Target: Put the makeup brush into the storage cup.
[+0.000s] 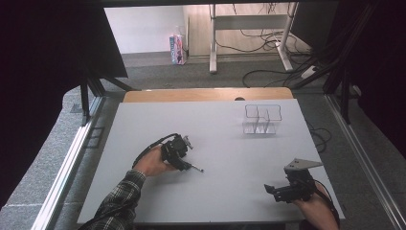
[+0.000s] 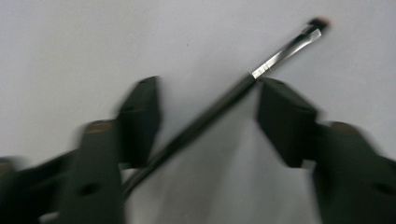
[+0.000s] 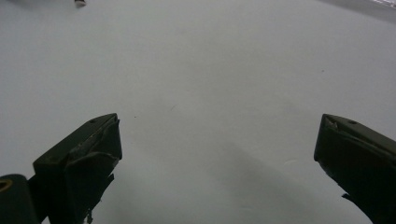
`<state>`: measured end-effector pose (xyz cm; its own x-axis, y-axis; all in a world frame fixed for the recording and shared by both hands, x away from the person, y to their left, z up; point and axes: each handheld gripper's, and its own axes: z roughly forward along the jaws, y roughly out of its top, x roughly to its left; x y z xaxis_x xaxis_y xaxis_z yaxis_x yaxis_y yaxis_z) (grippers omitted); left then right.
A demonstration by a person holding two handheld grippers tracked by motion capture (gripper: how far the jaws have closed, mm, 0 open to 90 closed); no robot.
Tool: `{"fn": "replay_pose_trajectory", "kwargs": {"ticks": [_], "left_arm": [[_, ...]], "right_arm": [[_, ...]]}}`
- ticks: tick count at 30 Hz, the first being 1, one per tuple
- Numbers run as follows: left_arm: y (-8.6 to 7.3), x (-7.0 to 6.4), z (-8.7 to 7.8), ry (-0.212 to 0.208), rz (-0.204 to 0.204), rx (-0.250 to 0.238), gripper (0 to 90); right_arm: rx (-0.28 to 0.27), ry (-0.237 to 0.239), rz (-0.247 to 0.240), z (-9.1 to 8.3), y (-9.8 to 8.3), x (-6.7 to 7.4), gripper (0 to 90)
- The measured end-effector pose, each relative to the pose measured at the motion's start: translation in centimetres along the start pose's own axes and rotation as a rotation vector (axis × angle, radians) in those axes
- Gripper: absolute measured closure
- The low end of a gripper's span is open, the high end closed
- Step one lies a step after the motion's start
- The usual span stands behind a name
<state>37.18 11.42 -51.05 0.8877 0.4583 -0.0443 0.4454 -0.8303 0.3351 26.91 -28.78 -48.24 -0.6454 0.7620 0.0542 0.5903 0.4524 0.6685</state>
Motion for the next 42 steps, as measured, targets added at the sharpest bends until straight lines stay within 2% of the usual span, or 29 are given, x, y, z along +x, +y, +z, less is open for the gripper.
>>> {"fn": "replay_pose_trajectory", "kwargs": {"ticks": [2,3,4,11,14,26,37,42], "left_arm": [[-0.2,-0.2,-0.2,-0.015,0.014,0.003,67.0],[-0.3,-0.2,-0.2,-0.017,0.021,0.001,78.7],[-0.4,-0.3,-0.2,-0.014,0.016,-0.005,84.2],[-0.6,0.0,-0.2,-0.032,-0.024,-0.012,84.6],[-0.8,0.1,-0.2,-0.043,-0.048,-0.03,84.6],[-1.6,-0.7,-1.1,-0.035,-0.072,-0.092,84.5],[-2.0,-1.7,-2.4,-0.038,-0.076,-0.162,84.5],[-2.8,-2.2,-2.7,-0.043,-0.113,-0.226,84.4]], "right_arm": [[0.0,0.0,-0.001,0.0,0.0,0.0,0.9],[0.001,-0.001,0.0,0.0,0.0,0.0,1.0],[0.001,-0.001,0.0,0.0,0.0,0.0,1.0],[-0.001,-0.001,0.002,-0.1,-0.1,0.0,1.3],[0.001,-0.001,0.004,-0.1,-0.1,0.0,1.3],[-0.004,-0.002,-0.003,-0.1,-0.1,0.0,1.2],[-0.005,-0.003,-0.005,-0.1,0.0,0.1,1.2],[-0.006,0.001,-0.013,-0.1,0.0,0.2,1.3]]}}
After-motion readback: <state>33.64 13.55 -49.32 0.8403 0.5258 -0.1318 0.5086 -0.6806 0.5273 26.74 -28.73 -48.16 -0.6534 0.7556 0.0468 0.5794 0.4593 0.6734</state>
